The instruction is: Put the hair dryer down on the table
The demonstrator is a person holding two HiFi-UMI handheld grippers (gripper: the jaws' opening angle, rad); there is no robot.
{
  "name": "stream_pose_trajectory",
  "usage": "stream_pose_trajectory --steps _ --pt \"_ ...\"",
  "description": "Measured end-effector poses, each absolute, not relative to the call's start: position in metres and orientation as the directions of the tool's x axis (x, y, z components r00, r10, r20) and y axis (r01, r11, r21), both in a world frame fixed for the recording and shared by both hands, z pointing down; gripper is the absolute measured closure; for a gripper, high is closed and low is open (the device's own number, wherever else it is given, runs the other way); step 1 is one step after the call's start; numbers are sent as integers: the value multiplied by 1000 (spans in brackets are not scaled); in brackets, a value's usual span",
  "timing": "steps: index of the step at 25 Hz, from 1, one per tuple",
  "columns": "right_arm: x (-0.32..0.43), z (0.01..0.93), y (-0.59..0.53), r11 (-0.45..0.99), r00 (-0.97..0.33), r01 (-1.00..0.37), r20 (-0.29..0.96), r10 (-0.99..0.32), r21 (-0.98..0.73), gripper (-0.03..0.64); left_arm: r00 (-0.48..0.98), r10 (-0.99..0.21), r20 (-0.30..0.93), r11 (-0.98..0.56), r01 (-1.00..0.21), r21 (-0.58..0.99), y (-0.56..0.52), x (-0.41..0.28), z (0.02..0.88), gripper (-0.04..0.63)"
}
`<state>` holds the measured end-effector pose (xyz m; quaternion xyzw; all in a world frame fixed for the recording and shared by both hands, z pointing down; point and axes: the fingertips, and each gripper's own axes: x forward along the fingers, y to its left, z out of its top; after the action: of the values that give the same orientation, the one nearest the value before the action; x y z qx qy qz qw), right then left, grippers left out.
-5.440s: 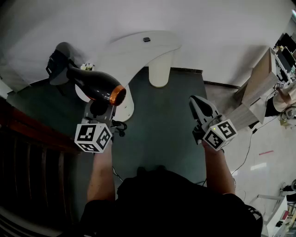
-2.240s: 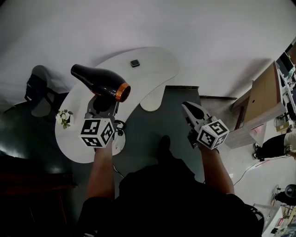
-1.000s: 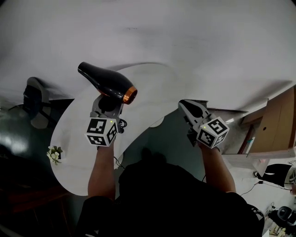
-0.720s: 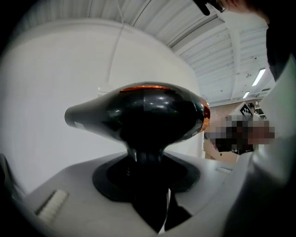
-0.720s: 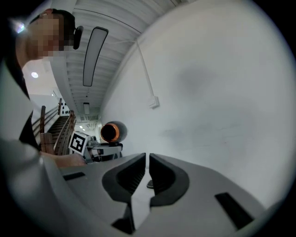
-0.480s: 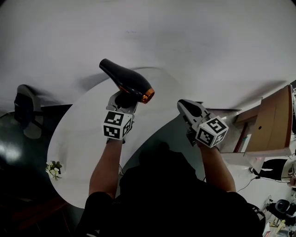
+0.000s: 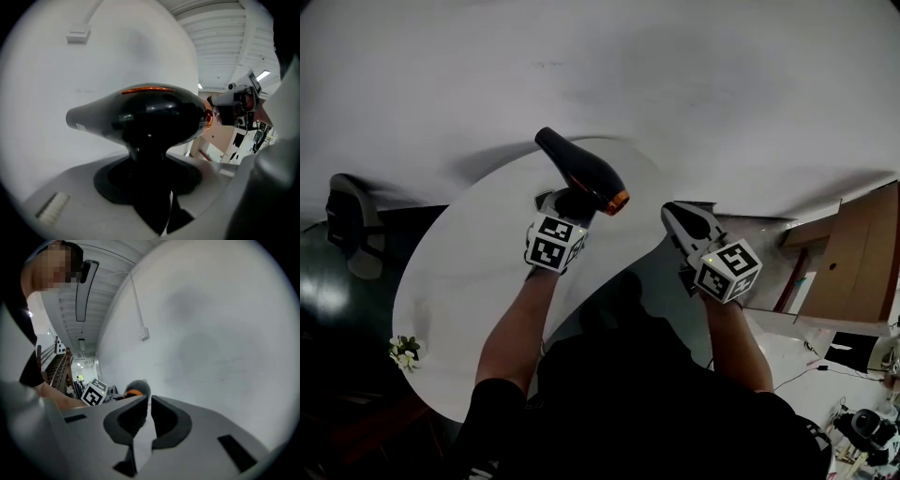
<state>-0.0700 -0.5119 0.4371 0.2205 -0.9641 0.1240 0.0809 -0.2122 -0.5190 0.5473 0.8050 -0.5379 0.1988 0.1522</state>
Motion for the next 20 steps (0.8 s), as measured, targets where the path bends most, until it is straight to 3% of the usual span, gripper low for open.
stream_pose_trajectory --steps 20 --pt "-28 492 -563 812 -872 -483 263 -412 -328 604 342 -502 795 -458 -884 91 -572 -164 694 422"
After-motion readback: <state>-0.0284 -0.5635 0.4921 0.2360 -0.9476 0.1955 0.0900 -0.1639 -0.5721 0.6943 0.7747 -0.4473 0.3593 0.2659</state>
